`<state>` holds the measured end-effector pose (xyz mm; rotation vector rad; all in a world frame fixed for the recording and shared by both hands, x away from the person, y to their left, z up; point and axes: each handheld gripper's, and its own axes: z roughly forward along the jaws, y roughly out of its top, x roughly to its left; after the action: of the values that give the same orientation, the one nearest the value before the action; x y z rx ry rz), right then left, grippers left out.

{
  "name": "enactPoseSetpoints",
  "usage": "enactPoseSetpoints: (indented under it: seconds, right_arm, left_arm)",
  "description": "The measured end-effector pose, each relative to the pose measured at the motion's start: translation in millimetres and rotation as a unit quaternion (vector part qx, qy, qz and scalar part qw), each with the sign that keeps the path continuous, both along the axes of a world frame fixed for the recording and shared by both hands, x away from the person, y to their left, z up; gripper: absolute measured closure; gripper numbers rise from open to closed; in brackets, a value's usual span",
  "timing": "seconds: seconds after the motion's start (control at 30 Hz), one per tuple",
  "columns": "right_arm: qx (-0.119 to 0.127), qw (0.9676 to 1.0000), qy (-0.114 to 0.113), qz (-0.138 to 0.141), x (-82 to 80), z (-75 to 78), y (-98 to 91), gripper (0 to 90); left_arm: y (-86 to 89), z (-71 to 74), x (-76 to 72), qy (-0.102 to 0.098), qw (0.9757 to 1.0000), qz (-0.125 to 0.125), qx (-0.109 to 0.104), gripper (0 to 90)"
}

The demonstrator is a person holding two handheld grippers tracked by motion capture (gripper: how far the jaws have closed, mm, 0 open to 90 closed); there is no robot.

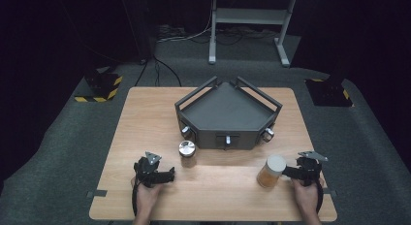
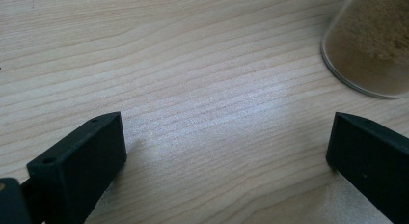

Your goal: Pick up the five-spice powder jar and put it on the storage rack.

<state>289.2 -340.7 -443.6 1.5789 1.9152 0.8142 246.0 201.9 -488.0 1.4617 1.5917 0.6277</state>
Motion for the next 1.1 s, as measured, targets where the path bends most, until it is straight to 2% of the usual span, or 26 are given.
enactPoseSetpoints:
  seconds: [0.3, 0.47, 0.63, 0.9, 0.97, 1.1]
  right_arm:
    - [0.0, 1.0, 0.0, 0.0, 0.0, 0.0, 0.0, 6.8]
    - [0.0, 1.0, 0.0, 0.0, 0.0, 0.0, 0.0, 6.8]
    - [0.0, 1.0, 0.0, 0.0, 0.0, 0.0, 0.0, 6.8]
    - [0.0, 1.0, 0.0, 0.0, 0.0, 0.0, 0.0, 6.8]
    - [0.0, 1.0, 0.0, 0.0, 0.0, 0.0, 0.0, 6.8]
    - [0.0, 1.0, 0.0, 0.0, 0.0, 0.0, 0.0, 6.8]
  left_arm:
    - [-0.1, -0.3, 0.0, -0.001, 1.0, 0.0, 0.0, 0.4]
    - [-0.1, 2.1, 0.5, 0.003, 0.9999, -0.008, 0.005, 1.2]
    - [-1.2, 4.6, -1.8, -0.002, 0.9999, -0.015, 0.007, 1.2]
    - [-1.7, 8.0, -4.0, -0.006, 0.9996, -0.029, -0.003, 1.2]
    - [-0.8, 10.1, -3.7, 0.0, 0.9992, -0.039, -0.002, 1.2]
    - [-1.7, 10.7, -3.4, 0.002, 0.9984, -0.055, -0.015, 1.2]
